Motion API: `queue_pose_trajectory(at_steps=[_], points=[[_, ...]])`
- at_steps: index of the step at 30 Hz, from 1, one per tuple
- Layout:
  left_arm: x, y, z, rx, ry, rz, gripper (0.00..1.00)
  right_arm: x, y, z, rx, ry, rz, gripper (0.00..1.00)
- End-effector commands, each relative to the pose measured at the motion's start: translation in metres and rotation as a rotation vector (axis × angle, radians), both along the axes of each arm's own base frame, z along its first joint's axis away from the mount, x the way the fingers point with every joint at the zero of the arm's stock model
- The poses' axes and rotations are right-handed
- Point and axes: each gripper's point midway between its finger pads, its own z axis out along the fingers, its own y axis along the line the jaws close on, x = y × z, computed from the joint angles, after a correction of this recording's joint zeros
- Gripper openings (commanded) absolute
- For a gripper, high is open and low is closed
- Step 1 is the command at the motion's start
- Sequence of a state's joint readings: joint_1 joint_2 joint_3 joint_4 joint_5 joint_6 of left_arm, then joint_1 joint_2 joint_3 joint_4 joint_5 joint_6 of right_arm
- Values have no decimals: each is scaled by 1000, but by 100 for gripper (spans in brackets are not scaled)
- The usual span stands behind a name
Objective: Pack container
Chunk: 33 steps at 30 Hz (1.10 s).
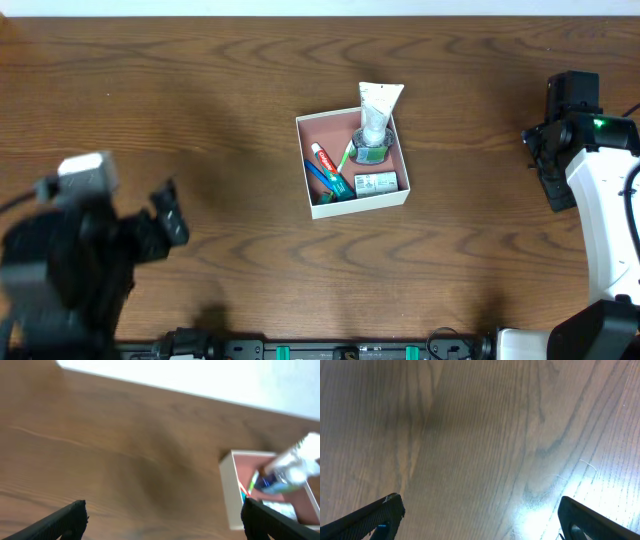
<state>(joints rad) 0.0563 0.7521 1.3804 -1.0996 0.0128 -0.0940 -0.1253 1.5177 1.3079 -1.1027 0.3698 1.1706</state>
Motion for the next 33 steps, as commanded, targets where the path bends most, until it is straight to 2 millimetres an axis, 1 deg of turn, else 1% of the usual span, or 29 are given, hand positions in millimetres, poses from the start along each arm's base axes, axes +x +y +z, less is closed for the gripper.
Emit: queue_pose_trajectory(at_steps=[1, 5, 9, 11, 15, 19, 22, 26, 30, 32, 33], points=[[-21, 16, 5, 70, -56, 79, 98, 0, -4, 1, -15, 4, -1, 99], [-40, 20, 1, 82, -121, 108, 98, 0, -4, 1, -15, 4, -1, 99], [-41, 24, -3, 87, -250, 137, 98, 0, -4, 1, -15, 4, -1, 99], [-37, 23, -7, 85, -331, 134, 98, 0, -4, 1, -15, 4, -1, 99], [-22, 17, -15, 77, -489, 94, 98, 0, -4, 1, -15, 4, -1, 99], [-5, 9, -28, 68, -588, 42, 98, 0, -4, 1, -15, 4, -1, 99], [8, 6, -45, 55, -623, 17, 98, 0, -4, 1, -15, 4, -1, 99], [22, 1, -72, 46, -629, -20, 98, 0, -4, 1, -15, 4, -1, 99], [26, -4, -90, 44, -674, -54, 98, 0, -4, 1, -15, 4, -1, 99], [28, -8, -102, 33, -673, -71, 98, 0, -4, 1, -15, 4, -1, 99], [29, -9, -104, 30, -668, -74, 98, 0, -4, 1, -15, 4, -1, 99]])
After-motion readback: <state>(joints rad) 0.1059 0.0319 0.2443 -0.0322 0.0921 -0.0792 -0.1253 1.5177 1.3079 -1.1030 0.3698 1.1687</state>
